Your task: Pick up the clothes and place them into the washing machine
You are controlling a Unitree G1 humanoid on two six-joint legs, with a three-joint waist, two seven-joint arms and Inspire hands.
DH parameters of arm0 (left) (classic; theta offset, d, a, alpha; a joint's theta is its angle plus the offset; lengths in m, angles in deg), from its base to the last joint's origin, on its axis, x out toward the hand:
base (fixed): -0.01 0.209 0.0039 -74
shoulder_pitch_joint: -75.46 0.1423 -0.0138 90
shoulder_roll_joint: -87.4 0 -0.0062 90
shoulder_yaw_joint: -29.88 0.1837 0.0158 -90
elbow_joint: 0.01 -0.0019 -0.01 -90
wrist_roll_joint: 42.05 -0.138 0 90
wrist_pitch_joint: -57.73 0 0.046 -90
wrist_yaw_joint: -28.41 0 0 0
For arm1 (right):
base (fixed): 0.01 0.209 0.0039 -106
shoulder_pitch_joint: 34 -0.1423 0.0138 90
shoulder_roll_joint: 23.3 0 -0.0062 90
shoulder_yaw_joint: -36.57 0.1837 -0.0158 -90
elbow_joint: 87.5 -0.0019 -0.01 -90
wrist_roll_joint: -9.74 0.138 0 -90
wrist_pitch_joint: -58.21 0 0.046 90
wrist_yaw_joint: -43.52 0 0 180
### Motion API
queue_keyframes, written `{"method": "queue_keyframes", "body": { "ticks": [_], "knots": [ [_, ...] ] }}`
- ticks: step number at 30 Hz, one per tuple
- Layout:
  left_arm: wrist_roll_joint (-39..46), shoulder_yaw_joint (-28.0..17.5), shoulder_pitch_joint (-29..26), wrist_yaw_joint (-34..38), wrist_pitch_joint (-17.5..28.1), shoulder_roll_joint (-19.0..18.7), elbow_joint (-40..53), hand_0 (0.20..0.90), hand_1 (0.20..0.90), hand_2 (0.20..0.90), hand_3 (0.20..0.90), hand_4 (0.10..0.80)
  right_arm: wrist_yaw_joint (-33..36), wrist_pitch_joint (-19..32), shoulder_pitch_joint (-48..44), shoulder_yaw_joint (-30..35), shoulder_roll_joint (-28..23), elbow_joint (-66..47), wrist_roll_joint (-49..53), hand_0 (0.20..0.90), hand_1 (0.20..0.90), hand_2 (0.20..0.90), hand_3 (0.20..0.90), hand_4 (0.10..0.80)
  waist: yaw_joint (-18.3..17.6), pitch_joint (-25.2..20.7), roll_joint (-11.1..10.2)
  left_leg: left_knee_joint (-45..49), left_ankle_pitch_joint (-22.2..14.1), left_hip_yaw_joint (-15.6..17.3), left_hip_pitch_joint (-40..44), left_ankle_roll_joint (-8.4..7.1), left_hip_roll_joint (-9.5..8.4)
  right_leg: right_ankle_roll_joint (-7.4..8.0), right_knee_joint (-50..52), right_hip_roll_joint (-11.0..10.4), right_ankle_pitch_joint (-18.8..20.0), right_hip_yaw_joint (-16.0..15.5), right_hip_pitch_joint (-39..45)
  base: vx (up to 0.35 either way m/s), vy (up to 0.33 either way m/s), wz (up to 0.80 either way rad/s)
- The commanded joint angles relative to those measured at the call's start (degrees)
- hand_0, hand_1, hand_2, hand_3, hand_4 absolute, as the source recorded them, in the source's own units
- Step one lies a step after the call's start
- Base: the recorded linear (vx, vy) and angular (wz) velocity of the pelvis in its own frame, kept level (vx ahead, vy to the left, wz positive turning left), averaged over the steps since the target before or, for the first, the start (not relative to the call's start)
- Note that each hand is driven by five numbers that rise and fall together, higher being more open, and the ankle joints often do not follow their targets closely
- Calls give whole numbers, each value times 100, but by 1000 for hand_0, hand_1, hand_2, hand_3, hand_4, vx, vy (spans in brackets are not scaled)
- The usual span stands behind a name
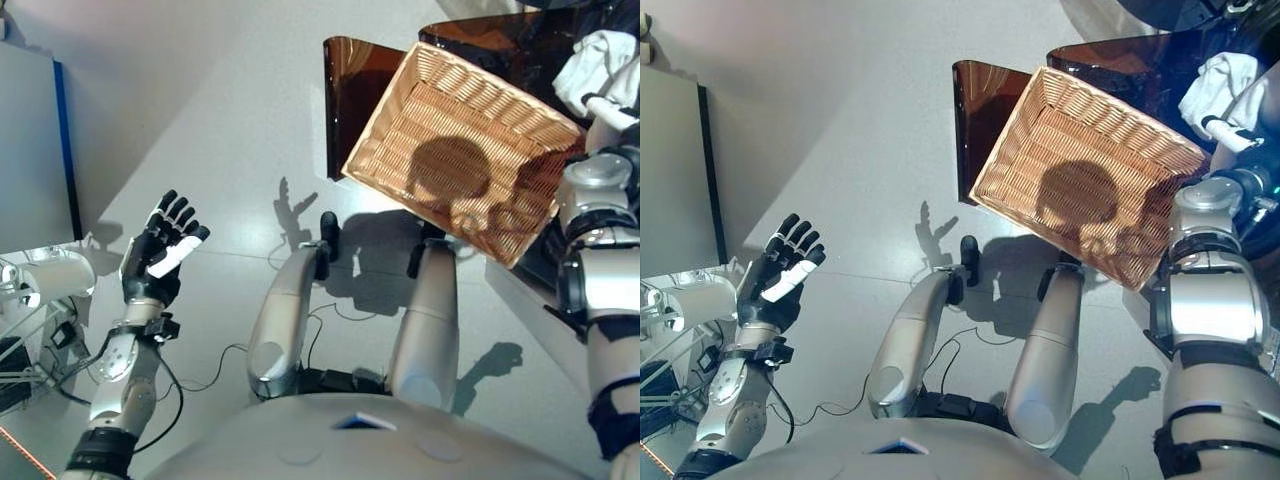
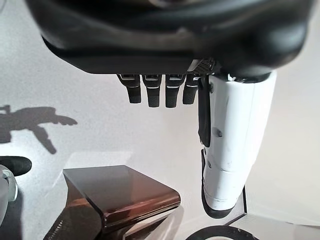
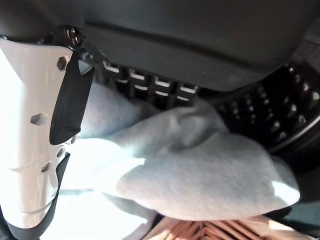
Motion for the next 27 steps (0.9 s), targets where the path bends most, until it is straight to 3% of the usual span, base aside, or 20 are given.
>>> {"method": "queue_keyframes", "body": {
  "ticks": [1,15,16,17,18,27],
  "knots": [
    [166,-522,396,30,491,-582,255,900,900,900,900,800,-70,265,-519,-533,-338,-76,-45,900,900,900,900,800,62,-284,-6,-402,442,144,-433,-35,-48,-56,-25,-2,35,-86,-33,0,0,0],
    [147,-541,349,-22,478,-635,395,900,900,900,900,800,-445,153,-866,-892,-400,174,-152,900,900,900,900,800,82,-264,25,-18,273,149,-608,-20,-24,-98,273,15,-62,-41,-233,0,0,0],
    [148,-554,354,-20,485,-636,419,900,900,900,900,800,-445,144,-894,-906,-413,185,-168,765,765,765,765,704,78,-251,22,42,253,150,-634,-18,-29,-98,316,19,-61,-29,-262,0,0,0],
    [154,-560,362,-22,492,-647,452,900,900,900,900,800,-458,133,-917,-947,-434,205,-194,560,560,560,560,557,75,-244,17,103,234,163,-679,-16,-28,-105,354,19,-68,-30,-304,0,0,0],
    [150,-558,355,-19,489,-653,482,900,900,900,900,800,-472,128,-936,-966,-435,200,-200,208,208,208,208,306,75,-222,13,204,216,158,-739,-14,-30,-108,408,20,-66,-21,-345,-31,17,1],
    [154,-577,382,-2,512,-681,575,900,900,900,900,800,-402,-4,-988,-990,-354,397,-351,200,200,200,200,300,68,-180,28,423,93,231,-848,16,7,-125,600,47,-101,33,-521,-14,14,-3]
  ]
}}
